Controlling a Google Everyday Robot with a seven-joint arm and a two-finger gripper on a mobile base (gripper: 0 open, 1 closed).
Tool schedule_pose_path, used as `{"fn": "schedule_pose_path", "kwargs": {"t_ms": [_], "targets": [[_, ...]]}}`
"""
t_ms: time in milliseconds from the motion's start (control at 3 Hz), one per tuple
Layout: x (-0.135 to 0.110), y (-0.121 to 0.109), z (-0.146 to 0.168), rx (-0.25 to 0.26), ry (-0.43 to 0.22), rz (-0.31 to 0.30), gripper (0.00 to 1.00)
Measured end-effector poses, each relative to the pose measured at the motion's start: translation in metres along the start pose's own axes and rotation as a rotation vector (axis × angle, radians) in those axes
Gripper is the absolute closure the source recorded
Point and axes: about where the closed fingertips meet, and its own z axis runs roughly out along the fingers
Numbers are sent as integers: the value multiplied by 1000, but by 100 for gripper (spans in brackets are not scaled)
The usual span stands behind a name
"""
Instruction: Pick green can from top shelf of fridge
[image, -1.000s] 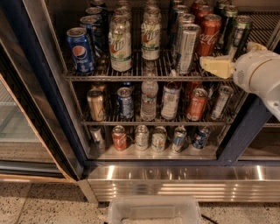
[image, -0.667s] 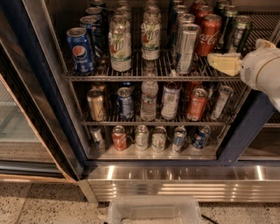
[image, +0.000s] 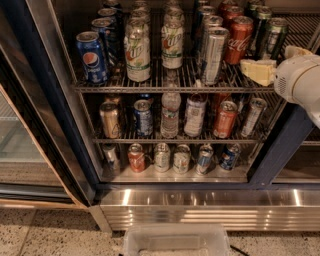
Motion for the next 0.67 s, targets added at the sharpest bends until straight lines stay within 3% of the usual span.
{"fn": "schedule_pose_path", "kwargs": {"t_ms": [667], "targets": [[-6, 0, 10, 10, -15, -6, 29]]}}
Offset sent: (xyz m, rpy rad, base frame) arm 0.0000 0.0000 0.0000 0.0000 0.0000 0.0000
